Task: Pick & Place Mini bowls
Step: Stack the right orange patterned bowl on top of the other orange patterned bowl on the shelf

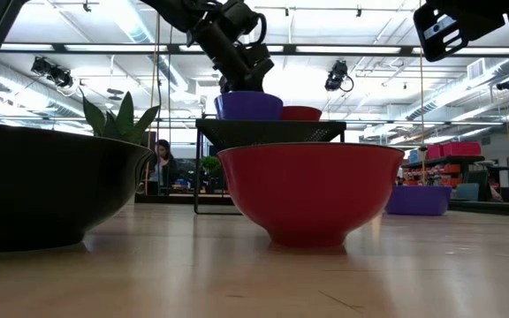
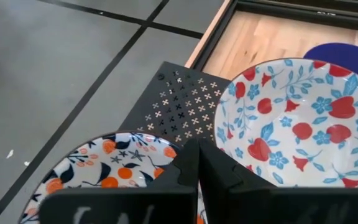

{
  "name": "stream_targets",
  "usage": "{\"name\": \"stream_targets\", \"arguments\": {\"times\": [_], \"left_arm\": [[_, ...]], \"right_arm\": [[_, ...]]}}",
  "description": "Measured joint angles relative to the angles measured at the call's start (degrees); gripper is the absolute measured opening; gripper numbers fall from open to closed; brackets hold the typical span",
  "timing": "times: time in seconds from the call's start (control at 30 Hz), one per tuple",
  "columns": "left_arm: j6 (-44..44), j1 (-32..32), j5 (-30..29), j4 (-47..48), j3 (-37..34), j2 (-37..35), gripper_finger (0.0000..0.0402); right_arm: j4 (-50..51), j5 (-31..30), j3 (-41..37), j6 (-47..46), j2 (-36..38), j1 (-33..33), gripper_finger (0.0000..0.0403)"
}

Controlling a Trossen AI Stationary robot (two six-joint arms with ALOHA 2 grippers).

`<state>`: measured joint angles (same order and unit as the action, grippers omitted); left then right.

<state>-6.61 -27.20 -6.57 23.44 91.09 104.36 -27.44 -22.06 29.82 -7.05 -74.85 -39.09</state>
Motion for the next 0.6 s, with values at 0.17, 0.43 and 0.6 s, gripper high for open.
{"name": "stream_targets", "arguments": {"times": [0.17,0.43,0.6], "left_arm": [[0.0,-0.3,0.0,0.1,0.0,0.0,0.0007],[0.0,-0.3,0.0,0.5,0.0,0.0,0.0004],[0.0,-0.3,0.7,0.5,0.0,0.0,0.0008]], "right_arm": [[0.0,0.0,0.0,0.0,0.0,0.0,0.0056],[0.0,0.0,0.0,0.0,0.0,0.0,0.0056],[0.0,0.0,0.0,0.0,0.0,0.0,0.0056]]}}
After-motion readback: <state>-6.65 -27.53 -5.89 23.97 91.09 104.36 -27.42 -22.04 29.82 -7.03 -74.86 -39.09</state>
